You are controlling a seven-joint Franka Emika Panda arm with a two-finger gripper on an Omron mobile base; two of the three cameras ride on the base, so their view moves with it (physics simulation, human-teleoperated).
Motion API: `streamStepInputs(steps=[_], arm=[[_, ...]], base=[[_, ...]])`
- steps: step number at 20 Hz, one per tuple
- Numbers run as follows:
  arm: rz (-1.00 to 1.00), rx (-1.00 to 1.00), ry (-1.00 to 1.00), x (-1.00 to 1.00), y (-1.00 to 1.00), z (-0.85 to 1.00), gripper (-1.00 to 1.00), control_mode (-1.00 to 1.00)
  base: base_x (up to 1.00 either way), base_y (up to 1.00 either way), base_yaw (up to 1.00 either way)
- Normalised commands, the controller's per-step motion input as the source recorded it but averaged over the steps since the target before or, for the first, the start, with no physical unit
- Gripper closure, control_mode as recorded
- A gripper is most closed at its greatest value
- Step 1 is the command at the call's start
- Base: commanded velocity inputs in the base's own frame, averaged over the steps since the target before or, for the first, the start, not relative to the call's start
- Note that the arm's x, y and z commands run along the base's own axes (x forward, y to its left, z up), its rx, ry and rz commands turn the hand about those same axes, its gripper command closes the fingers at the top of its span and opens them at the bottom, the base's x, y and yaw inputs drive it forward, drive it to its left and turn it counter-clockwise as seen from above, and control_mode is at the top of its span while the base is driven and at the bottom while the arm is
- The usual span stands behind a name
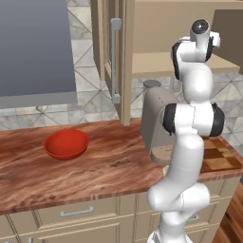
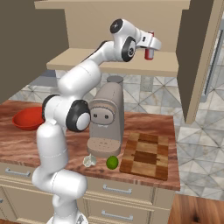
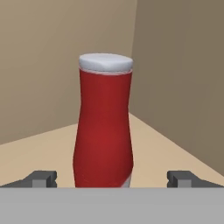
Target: Open the cabinet. Place the bowl and condiment on the counter. Then place the lime and garlic on the cutting board.
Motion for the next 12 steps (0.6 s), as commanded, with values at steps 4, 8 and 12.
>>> streamStepInputs(steps=[4, 8, 12], arm=[[0.0, 0.0, 0.0, 0.05, -0.07, 0.0, -1.0, -1.0], [-0.01, 0.0, 0.0, 0.07, 0.0, 0.0, -1.0, -1.0], [0.0, 0.0, 0.0, 0.09, 0.0, 0.0, -1.0, -1.0]], base=[[0.0, 0.0, 0.0], [0.0, 0.0, 0.0], [0.0, 0.0, 0.0]])
